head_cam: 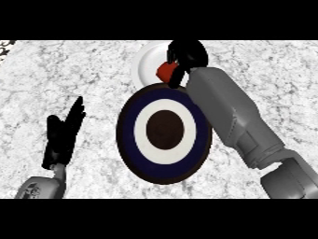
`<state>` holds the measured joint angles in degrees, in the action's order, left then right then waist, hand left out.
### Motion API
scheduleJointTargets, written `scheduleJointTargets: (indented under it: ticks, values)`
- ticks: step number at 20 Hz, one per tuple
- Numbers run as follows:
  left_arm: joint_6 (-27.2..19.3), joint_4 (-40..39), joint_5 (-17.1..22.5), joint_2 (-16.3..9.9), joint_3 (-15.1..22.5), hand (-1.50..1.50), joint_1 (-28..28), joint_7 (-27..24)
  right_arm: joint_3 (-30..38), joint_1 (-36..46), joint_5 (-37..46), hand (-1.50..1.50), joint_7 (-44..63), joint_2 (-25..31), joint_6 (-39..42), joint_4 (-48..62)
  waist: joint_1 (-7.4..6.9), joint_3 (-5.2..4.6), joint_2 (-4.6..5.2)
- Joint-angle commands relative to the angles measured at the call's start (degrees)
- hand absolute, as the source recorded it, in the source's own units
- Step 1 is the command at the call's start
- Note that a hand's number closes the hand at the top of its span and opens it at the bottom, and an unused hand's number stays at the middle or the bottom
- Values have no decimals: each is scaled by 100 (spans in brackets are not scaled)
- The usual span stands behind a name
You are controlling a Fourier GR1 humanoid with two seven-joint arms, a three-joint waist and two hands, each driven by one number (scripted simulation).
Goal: Pick the bell pepper from the plate and place it in the plate
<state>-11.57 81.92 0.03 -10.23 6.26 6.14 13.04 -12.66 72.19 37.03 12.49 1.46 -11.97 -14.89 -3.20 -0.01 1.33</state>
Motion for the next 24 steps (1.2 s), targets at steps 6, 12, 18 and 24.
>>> scheduleJointTargets:
  ticks: [6,12,18,24]
  values:
    - [-192,430,-224,161,228,0,-146,290,321,31,-227,-150,-1157,259,914,541,-45,10,-22]
    - [130,269,28,-122,-72,0,-337,-51,1456,-343,-1369,-150,-2449,161,299,-186,28,18,-33]
    - [-32,220,-112,122,82,0,-424,-147,2459,-506,-2380,-150,-3058,404,810,-273,89,10,-39]
    - [-32,26,-88,176,-56,0,-100,-38,2609,-320,-2489,-150,-3283,524,1408,165,68,5,-31]
